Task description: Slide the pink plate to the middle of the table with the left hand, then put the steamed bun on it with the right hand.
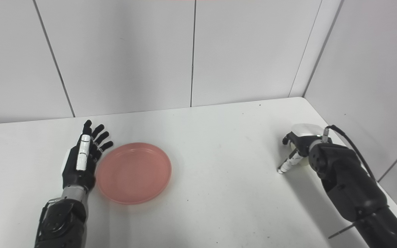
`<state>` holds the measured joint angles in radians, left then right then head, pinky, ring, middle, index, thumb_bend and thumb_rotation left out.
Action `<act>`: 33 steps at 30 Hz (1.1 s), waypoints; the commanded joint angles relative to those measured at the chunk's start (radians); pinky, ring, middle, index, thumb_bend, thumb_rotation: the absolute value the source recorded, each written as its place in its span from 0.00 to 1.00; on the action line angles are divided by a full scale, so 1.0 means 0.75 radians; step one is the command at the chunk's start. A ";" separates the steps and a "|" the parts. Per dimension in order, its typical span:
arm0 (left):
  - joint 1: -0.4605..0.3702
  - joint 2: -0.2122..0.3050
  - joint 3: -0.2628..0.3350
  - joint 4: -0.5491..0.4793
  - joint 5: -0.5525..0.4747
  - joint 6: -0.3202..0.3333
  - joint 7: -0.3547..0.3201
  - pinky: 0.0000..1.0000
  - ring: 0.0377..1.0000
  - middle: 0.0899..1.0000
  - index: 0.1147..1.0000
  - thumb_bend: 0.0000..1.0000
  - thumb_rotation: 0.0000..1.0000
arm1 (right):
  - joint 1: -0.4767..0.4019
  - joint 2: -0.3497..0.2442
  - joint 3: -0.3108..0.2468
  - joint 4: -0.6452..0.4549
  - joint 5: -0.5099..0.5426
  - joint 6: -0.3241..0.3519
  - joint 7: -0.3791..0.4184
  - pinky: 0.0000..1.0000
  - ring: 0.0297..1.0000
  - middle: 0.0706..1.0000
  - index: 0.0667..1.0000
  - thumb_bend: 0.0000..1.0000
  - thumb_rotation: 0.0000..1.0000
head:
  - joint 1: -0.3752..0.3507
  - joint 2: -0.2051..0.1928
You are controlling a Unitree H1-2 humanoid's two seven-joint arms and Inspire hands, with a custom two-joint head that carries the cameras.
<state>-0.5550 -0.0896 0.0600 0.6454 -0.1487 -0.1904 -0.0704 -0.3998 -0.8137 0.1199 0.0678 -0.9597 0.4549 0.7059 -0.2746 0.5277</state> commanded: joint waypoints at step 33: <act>0.027 -0.010 -0.013 0.053 0.028 0.035 0.014 0.73 0.86 0.90 1.00 0.68 0.84 | -0.168 0.075 -0.010 -0.563 0.100 -0.040 0.047 0.18 0.39 0.46 0.45 0.52 0.00 | 0.064 0.009</act>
<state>-0.5550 -0.0891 0.0549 0.6457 -0.1309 -0.1912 -0.0662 -0.4618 -0.7480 0.1223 -0.3139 -0.8898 0.4267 0.7410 -0.2272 0.5338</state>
